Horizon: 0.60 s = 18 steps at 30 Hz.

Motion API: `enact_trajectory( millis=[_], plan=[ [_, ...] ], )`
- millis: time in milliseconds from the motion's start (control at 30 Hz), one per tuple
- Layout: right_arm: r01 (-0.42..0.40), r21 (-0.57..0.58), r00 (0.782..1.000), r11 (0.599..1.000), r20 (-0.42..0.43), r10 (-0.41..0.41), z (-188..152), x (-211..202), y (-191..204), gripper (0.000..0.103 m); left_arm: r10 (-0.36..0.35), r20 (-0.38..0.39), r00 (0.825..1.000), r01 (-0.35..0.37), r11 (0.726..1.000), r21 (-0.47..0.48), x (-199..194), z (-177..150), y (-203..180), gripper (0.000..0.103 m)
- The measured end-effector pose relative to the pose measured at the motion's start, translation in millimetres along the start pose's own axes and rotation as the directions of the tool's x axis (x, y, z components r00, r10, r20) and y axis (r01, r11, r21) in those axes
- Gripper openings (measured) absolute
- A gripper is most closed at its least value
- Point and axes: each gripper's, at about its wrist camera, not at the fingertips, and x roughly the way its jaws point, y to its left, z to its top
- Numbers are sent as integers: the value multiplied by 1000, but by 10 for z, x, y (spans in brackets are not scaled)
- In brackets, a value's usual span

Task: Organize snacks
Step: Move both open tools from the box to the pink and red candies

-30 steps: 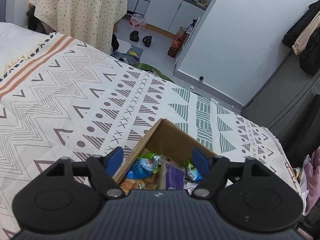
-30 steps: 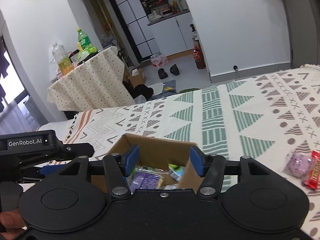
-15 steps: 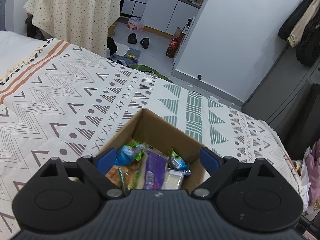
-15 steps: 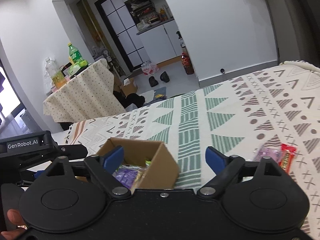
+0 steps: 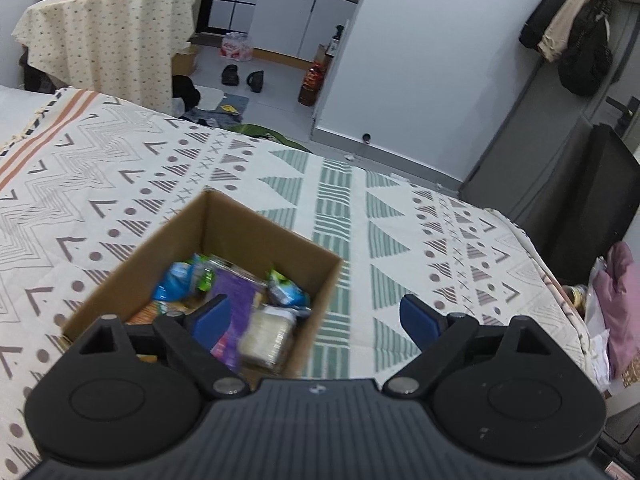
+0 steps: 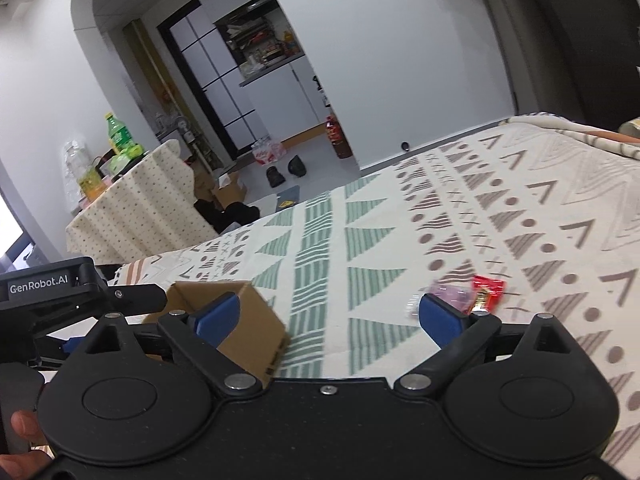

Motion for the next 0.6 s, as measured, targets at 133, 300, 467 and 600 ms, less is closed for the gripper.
enact_trajectory(
  millis=[133,300,467,600],
  plan=[
    [20,11,1000,1000,2,-20,-4,-92,-167,97,-20,-9,1000,20,1000,19,41,-81,-185,90],
    [41,32,999,999,4,-41,1,-165,-391,97,-43,-18,999,44,998,34,101,-179,-372,90],
    [54,43,999,998,-2,-54,2,-188,-550,96,-55,-37,998,56,998,40,175,-250,-504,90],
    [61,44,998,997,-9,-60,-16,-197,-629,96,-62,-47,997,65,996,58,245,-299,-584,90]
  ],
)
